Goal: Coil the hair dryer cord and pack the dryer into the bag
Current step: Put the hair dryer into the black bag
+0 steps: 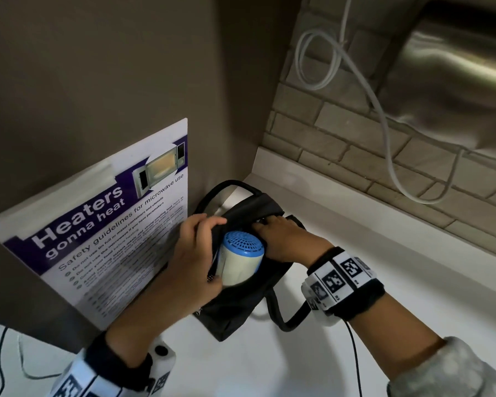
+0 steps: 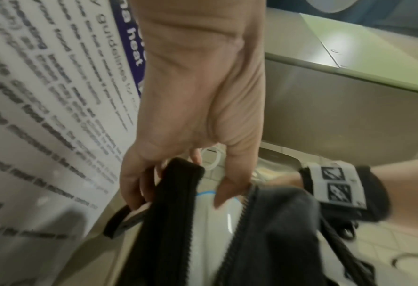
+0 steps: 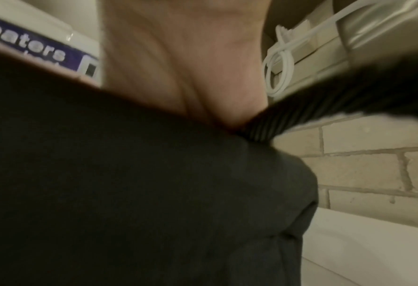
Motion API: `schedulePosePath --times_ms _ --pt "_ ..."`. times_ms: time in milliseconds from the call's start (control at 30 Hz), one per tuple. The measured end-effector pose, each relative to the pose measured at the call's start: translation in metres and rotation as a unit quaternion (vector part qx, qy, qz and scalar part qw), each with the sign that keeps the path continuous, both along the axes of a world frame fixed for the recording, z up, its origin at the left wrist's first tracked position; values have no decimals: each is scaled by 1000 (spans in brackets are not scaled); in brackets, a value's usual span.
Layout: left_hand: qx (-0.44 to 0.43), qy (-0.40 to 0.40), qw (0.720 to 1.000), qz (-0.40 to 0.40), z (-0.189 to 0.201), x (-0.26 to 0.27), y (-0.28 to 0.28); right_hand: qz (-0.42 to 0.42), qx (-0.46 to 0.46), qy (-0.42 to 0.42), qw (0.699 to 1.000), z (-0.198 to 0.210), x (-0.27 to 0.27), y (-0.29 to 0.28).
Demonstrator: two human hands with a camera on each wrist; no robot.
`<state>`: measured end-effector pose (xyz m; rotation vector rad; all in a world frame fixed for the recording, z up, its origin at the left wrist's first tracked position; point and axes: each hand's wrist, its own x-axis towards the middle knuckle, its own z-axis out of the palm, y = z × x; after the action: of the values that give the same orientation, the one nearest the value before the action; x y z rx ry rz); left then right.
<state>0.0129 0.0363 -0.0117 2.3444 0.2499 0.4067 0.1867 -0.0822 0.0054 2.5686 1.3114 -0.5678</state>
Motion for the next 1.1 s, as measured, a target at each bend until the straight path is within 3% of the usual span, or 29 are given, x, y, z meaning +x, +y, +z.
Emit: schedulePosePath --times_ms 133,233,367,467,633,767,933,1100 --pt "19 -34 998 42 -9 8 -5 6 42 77 996 13 -3 -6" --pt "21 -59 995 81 -12 14 -4 -30 105 81 991 20 -6 -12" --pt "-3 -100 988 115 -9 16 -8 -40 19 44 998 26 -18 -11" --pt "-45 -130 982 127 -8 19 -8 -39 -16 68 997 32 -21 -9" --pt "-104 -119 978 138 -13 22 -2 -68 67 248 964 45 -22 -14" --pt "-117 -123 976 138 -14 22 -3 -24 71 138 988 22 -26 -6" --pt "-108 -129 976 137 -17 23 -1 -40 55 141 988 16 -20 -1" --pt "-80 -139 976 145 -14 24 -4 -50 5 72 996 26 -23 -1"
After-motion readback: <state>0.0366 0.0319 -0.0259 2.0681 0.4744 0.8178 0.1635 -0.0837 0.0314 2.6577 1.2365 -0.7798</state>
